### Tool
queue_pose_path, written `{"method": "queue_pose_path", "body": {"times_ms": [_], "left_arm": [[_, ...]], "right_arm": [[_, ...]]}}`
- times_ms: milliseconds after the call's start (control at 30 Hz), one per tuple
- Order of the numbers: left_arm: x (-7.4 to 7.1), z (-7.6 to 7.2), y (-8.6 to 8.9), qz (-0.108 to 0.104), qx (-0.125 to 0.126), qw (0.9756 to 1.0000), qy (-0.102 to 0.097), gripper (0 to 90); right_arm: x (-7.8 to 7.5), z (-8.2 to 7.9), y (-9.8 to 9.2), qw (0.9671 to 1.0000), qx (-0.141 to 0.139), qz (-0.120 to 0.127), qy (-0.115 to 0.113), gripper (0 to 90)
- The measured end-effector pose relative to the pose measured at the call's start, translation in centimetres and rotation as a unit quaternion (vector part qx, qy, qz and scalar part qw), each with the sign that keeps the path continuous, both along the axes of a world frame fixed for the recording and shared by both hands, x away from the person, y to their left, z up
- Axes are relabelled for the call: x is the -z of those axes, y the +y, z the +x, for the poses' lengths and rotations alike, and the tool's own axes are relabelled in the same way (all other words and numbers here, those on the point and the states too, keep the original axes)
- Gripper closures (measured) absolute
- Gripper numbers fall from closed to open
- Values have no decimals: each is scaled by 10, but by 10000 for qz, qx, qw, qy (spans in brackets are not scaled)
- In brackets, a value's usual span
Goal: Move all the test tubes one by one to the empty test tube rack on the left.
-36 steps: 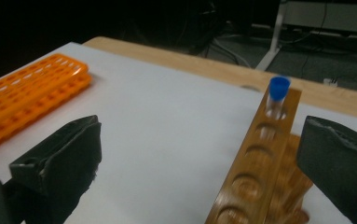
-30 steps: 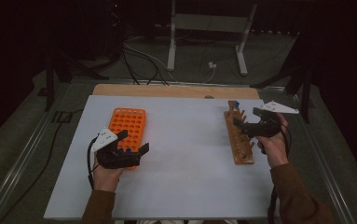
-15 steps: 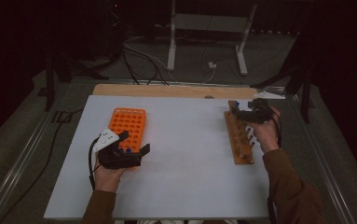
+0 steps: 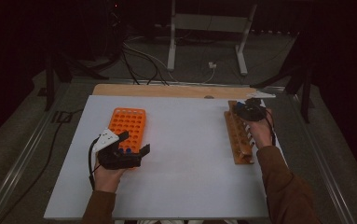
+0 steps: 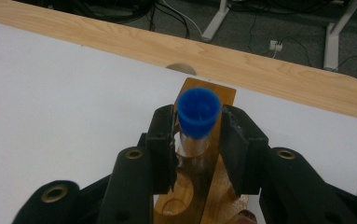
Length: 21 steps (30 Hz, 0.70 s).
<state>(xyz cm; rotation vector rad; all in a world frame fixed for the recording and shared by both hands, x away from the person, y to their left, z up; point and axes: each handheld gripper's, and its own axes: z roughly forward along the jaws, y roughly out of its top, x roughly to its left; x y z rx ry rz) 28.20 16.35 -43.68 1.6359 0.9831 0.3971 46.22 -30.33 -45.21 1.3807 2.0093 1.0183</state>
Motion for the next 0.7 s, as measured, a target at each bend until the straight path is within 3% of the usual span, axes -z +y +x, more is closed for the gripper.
{"method": "queue_pose_path", "body": {"times_ms": [400, 700], "left_arm": [[0, 0, 0, 9, -4, 10000, 15, 14], [1, -1, -1, 27, -11, 10000, 22, 14]], "right_arm": [[-1, 4, 4, 9999, -100, -127, 28, 766], [-18, -5, 0, 9995, -46, 0, -313, 768]]}}
